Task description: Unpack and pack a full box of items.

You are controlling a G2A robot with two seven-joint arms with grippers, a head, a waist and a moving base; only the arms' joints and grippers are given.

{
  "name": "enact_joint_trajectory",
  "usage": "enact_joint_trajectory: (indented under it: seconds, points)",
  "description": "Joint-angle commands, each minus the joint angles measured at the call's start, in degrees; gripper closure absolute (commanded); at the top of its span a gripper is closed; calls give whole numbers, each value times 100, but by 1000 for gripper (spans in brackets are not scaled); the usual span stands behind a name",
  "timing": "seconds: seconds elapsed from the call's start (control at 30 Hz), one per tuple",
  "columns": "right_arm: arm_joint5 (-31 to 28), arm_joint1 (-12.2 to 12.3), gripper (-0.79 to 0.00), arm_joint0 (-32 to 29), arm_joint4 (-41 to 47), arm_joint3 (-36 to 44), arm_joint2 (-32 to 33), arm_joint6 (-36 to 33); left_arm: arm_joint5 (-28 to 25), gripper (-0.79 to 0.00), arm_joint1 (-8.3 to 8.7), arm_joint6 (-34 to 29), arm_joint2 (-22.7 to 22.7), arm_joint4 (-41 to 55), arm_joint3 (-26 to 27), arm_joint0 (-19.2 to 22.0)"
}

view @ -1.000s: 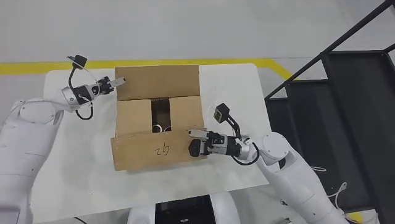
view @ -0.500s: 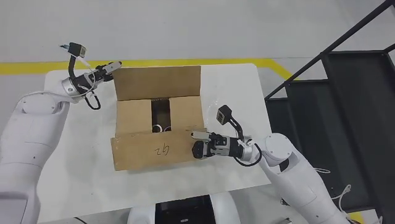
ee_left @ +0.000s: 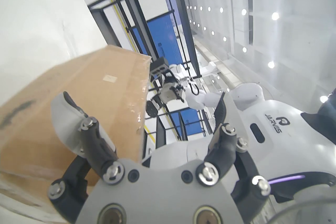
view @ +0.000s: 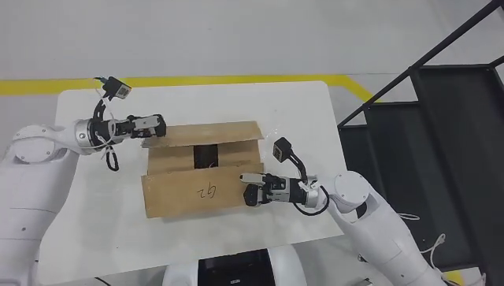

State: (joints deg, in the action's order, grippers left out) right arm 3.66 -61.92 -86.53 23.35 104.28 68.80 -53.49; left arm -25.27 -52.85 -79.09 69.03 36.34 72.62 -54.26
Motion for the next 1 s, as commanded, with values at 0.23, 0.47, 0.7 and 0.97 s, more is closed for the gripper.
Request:
enact_joint_trajectory:
  seconds: [0.23,0.47,0.7,0.97]
  points:
    - [75,21,-785,59,-305,-100,-53,164,528,-785,213,-521,181,-29,672,-547]
    - [211,13,-785,158,-470,-220,-40,654,611,-785,277,-604,-26,-334,680,-510]
    - [208,21,-785,183,-440,-293,-13,668,619,-785,338,-611,-92,-512,284,-456]
    - [170,32,-785,201,-379,-329,47,698,670,-785,439,-662,4,-624,305,-541]
